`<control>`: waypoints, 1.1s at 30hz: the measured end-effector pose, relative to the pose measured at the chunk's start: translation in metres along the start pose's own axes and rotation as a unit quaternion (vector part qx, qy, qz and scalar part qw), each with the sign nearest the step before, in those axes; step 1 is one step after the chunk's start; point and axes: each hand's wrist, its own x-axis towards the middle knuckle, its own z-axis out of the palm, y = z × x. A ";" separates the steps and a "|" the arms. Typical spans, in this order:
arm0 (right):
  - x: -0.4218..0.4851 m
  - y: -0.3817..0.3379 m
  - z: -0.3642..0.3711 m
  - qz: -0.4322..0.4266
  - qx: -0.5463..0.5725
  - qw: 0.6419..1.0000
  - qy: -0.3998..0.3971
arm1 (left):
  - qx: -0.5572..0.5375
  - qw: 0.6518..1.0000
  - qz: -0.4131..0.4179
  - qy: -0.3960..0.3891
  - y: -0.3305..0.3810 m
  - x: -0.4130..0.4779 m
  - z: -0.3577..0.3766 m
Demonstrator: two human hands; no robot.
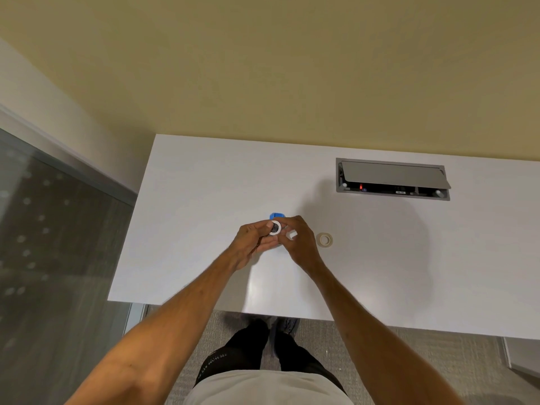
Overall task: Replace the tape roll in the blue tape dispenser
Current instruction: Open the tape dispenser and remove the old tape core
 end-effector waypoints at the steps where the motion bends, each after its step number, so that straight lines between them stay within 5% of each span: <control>1: 0.001 0.000 0.000 -0.001 0.001 1.000 -0.001 | 0.000 1.000 -0.001 0.002 0.000 0.000 -0.001; 33: 0.020 -0.001 0.005 0.015 0.005 0.999 -0.051 | -0.044 0.997 -0.057 0.002 0.010 0.005 -0.004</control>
